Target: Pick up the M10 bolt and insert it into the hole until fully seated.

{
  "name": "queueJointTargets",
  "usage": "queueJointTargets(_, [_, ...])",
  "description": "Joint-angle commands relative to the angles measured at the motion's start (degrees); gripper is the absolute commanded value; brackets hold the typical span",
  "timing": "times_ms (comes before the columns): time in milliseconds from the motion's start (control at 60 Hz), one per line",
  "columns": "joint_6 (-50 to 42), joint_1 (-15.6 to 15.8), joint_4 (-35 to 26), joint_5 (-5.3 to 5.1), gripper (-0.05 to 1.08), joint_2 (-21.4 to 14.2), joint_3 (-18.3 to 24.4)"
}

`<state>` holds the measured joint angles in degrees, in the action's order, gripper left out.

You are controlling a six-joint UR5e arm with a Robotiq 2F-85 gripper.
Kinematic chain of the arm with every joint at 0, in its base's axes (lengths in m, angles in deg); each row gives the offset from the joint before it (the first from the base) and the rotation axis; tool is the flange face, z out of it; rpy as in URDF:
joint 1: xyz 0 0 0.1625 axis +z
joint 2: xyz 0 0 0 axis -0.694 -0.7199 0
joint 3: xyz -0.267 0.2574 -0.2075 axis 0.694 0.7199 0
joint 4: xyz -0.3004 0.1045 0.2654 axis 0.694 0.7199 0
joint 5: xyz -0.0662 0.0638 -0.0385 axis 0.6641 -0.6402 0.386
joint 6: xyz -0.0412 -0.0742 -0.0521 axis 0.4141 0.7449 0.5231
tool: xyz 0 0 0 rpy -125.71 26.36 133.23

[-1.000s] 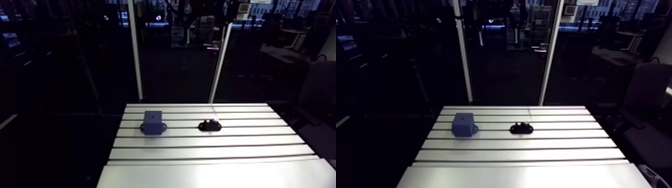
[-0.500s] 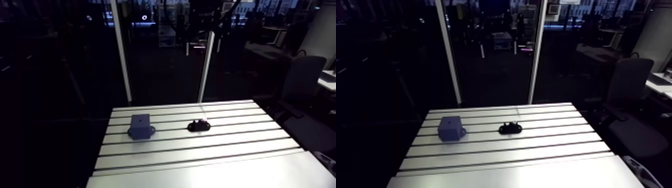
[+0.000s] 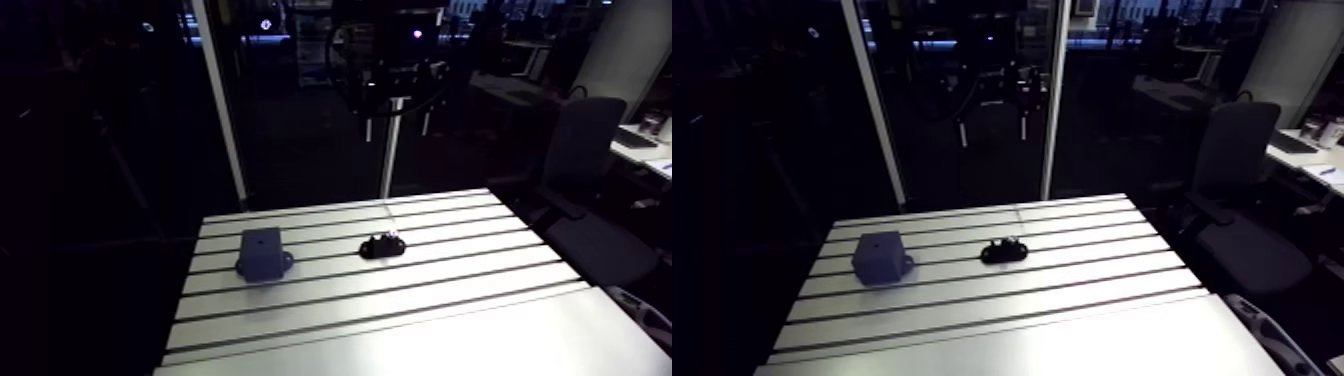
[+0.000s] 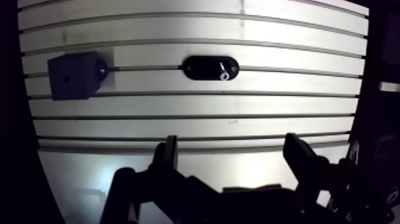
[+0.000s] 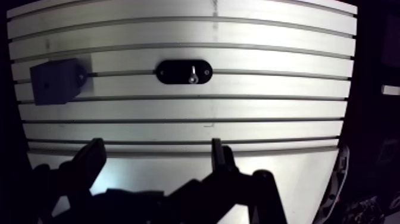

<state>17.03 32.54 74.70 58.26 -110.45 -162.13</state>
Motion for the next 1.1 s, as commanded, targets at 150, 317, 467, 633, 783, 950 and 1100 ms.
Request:
queueJointTargets(150, [0.2,-1.0,2.7,-0.04,0.03,1.4,-2.5])
queueJointTargets(317, [1.1,-1.6,3.8,-0.62,0.04,2.7,-3.3])
queueJointTargets(467, [1.4,-3.4,4.0,-3.18,0.07,4.4,-3.8])
queueJointTargets(633, [2.4,-4.9,4.9,-4.35,0.14,5.5,-4.6])
queueJointTargets(783, [2.7,-5.5,8.5,-4.35,0.22,6.1,-6.4])
queueJointTargets(950, [2.7,-5.6,9.6,-4.26,0.33,6.7,-7.9])
queueJointTargets(1100, [2.7,-5.6,10.4,-4.17,0.37,7.6,-8.4])
